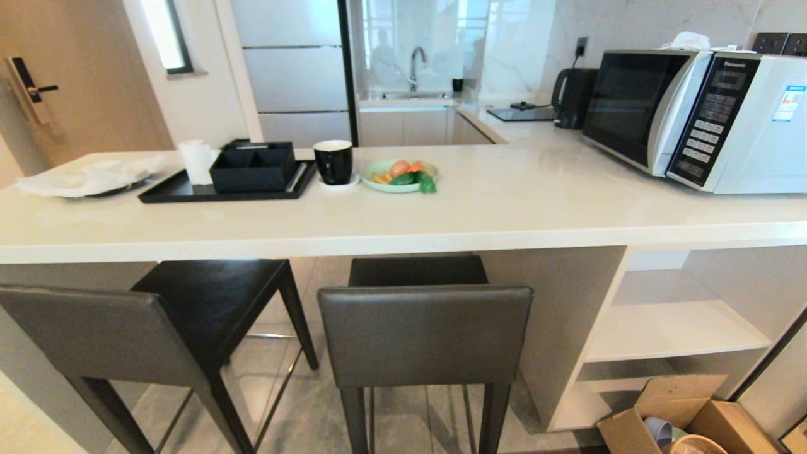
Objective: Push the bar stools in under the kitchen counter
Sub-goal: Pull the gray chair out from under the dining table
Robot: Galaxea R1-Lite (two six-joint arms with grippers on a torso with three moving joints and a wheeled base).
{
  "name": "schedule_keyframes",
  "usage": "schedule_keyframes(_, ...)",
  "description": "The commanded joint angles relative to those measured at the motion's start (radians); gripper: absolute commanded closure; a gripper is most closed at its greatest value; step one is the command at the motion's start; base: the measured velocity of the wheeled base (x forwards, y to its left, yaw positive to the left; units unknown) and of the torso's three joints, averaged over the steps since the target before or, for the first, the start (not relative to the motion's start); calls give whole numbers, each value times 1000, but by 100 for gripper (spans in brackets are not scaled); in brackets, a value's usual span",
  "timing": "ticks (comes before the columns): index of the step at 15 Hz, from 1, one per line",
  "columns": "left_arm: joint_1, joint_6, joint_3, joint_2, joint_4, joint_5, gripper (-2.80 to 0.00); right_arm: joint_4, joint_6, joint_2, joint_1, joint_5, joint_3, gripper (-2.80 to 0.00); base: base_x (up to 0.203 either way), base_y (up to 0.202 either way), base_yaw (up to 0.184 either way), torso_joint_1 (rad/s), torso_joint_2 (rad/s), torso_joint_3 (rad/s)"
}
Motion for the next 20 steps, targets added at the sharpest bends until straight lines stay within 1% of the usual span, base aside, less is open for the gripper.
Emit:
schedule_keyframes(1,1,-1,0,2,0,0,0,-1,0,0,1,-1,2,0,0,0,0,0,0,0)
schedule_keyframes(11,1,-1,0,2,0,0,0,-1,0,0,1,-1,2,0,0,0,0,-6,13,8)
schedule_keyframes(20,1,-1,0,2,0,0,0,-1,0,0,0,-1,2,0,0,0,0,-168,431,257)
